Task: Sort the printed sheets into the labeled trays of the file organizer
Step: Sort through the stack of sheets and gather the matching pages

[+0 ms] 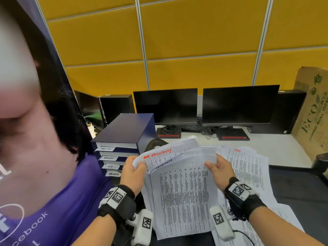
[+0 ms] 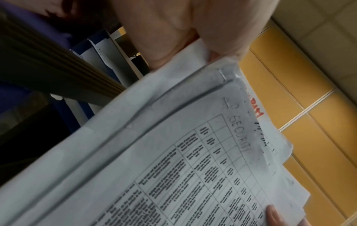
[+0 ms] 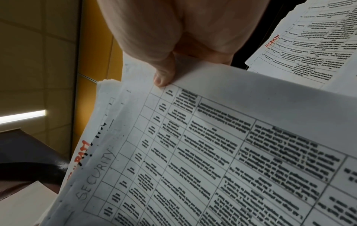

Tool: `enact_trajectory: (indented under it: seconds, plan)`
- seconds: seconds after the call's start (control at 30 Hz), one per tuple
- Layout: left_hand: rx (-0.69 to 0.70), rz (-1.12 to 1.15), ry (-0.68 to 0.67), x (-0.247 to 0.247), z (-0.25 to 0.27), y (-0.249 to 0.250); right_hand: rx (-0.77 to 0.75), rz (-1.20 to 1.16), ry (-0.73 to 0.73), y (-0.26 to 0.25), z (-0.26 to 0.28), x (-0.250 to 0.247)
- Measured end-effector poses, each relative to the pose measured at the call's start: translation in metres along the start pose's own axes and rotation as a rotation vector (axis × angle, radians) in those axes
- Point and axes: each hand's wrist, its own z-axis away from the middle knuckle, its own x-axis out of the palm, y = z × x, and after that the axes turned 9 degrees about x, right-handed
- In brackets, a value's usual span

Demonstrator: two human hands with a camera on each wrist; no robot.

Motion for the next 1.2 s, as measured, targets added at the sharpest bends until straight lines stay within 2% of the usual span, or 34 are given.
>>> enact_trajectory:
  seconds: [0.2, 0.43, 0.73, 0.83, 1.03, 1.2]
  plan:
    - [0.041, 0.039, 0.024, -0.009, -0.001, 0.0, 0.053, -0.002, 0.079, 0.001, -0.003, -0.003]
    - [0.138, -0.067, 0.197, -0.021, -0.008, 0.013, 0.157, -0.033, 0.318, -0.003, -0.012, -0.025]
    - [0.202, -0.268, 0.352, -0.033, -0.038, 0.043, 0.0, -0.046, 0.397, -0.046, -0.016, -0.054]
    - [0.209, -0.23, 0.315, -0.032, -0.04, 0.05, -0.057, -0.052, 0.37, -0.061, -0.012, -0.06]
    - [0.266, -0.061, 0.182, -0.016, -0.041, 0.058, -0.163, 0.009, 0.135, -0.086, 0.005, -0.041]
    - [0.245, 0.118, 0.068, -0.003, -0.026, 0.07, -0.125, -0.01, 0.14, -0.08, 0.008, -0.022]
